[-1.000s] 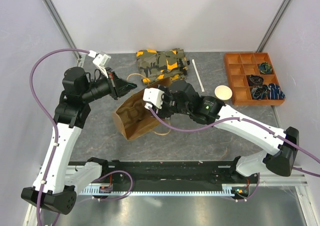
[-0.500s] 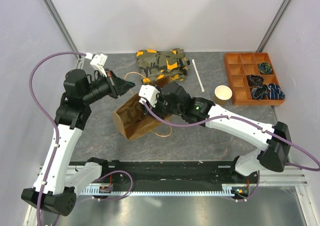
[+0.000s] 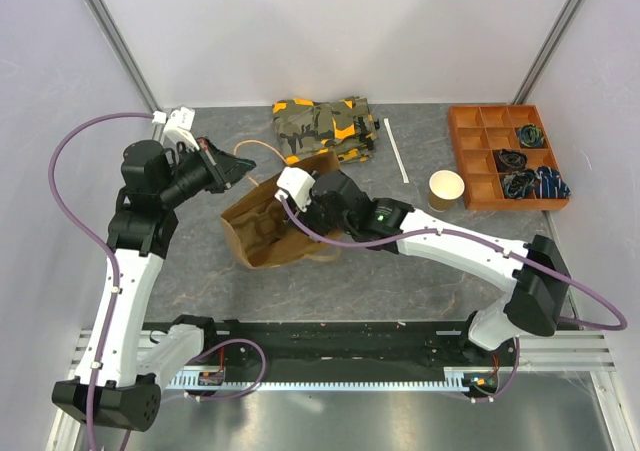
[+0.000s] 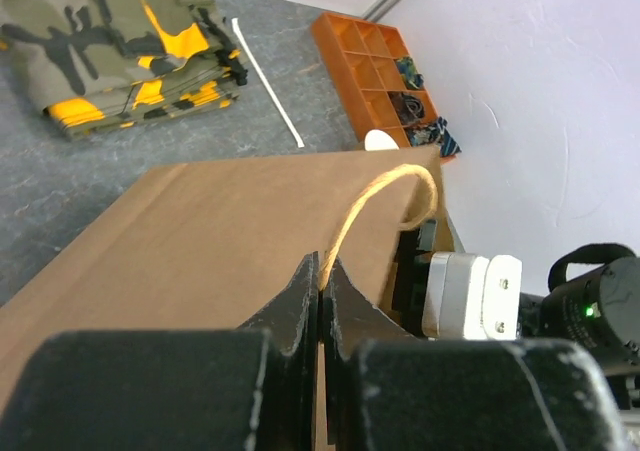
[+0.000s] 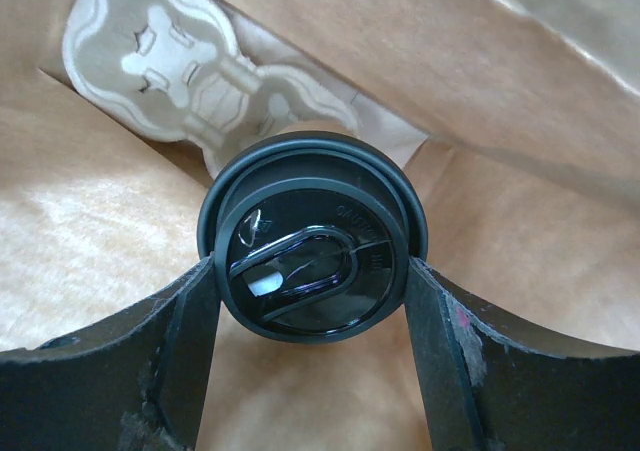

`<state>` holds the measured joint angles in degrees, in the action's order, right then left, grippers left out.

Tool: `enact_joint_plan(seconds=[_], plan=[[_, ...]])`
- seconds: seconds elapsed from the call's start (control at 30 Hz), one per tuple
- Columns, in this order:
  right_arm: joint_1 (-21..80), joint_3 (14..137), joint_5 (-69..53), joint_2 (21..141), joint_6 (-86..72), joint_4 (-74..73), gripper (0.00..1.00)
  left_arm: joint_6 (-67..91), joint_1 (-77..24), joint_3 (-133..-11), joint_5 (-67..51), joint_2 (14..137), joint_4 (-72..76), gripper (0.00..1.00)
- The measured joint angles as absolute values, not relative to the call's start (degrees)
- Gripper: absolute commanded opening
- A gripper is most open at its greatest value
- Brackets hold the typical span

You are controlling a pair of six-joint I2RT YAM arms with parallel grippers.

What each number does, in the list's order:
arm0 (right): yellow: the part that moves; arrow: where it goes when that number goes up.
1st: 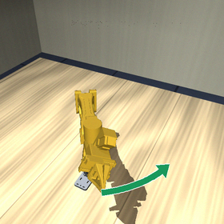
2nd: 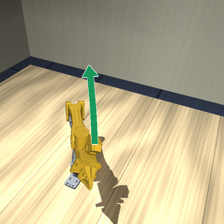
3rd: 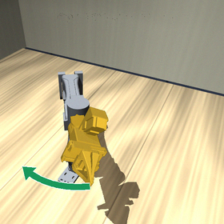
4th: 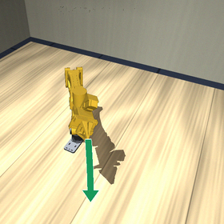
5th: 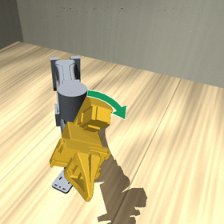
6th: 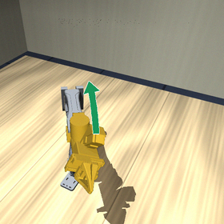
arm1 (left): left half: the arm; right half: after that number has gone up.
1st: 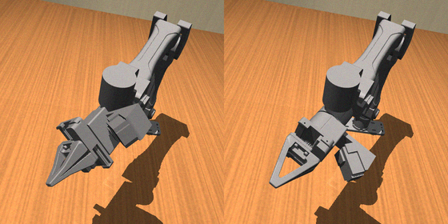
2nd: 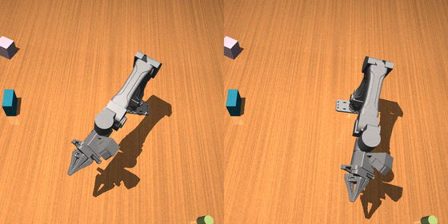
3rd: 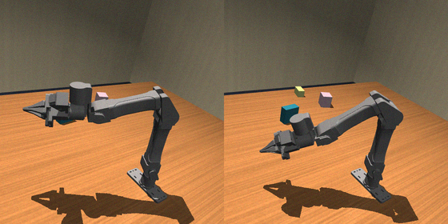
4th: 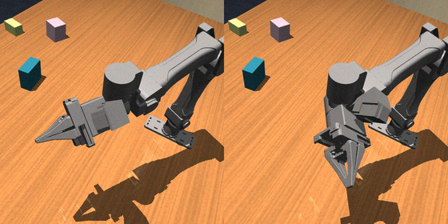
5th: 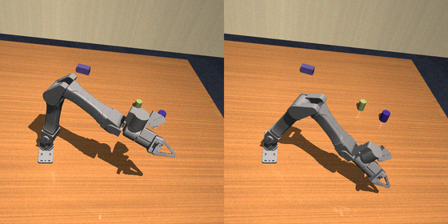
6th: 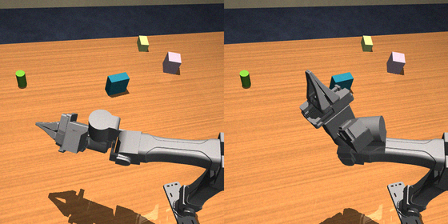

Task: Pack the takeout coffee

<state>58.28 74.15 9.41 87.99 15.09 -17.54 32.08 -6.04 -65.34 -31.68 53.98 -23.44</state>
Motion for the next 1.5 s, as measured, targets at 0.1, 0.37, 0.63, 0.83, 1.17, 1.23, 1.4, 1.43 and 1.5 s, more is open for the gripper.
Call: enact_joint_plan(seconds=[0.1,0.37,0.63,0.83,1.17,1.23,1.4,1.43,1.5], plan=[[58.3,74.2,9.6,89.5,14.3,-17.4,0.56,32.9,-5.0,-64.6,-31.7,54.1,-23.5,0.02],[58.3,74.5,10.3,94.1,13.6,-15.8,0.55,34.2,-2.9,-63.4,-32.1,54.5,-23.4,0.02],[58.0,74.5,10.7,96.1,13.2,-10.7,0.53,34.7,0.1,-62.5,-33.4,54.5,-23.4,0.02],[57.4,74.5,10.6,97.6,13.1,-8.6,0.50,34.7,2.5,-62.3,-34.4,55.1,-23.4,0.02],[55.0,77.8,5.8,100.6,14.1,-12.2,0.46,30.3,2.9,-61.6,-39.0,53.0,-23.3,0.02],[54.8,77.8,4.3,100.6,14.9,-13.2,0.45,28.6,2.9,-60.7,-40.2,51.4,-23.4,0.02],[54.4,79.9,0.3,101.4,16.6,-18.1,0.45,24.5,2.9,-59.7,-42.4,47.5,-24.4,0.02],[54.3,80.4,-0.3,101.8,17.0,-18.8,0.46,23.9,2.9,-59.7,-42.5,47.2,-24.6,0.02],[54.0,81.9,-1.7,102.8,18.2,-20.2,0.45,22.7,2.9,-59.7,-42.4,46.5,-25.4,0.02]])
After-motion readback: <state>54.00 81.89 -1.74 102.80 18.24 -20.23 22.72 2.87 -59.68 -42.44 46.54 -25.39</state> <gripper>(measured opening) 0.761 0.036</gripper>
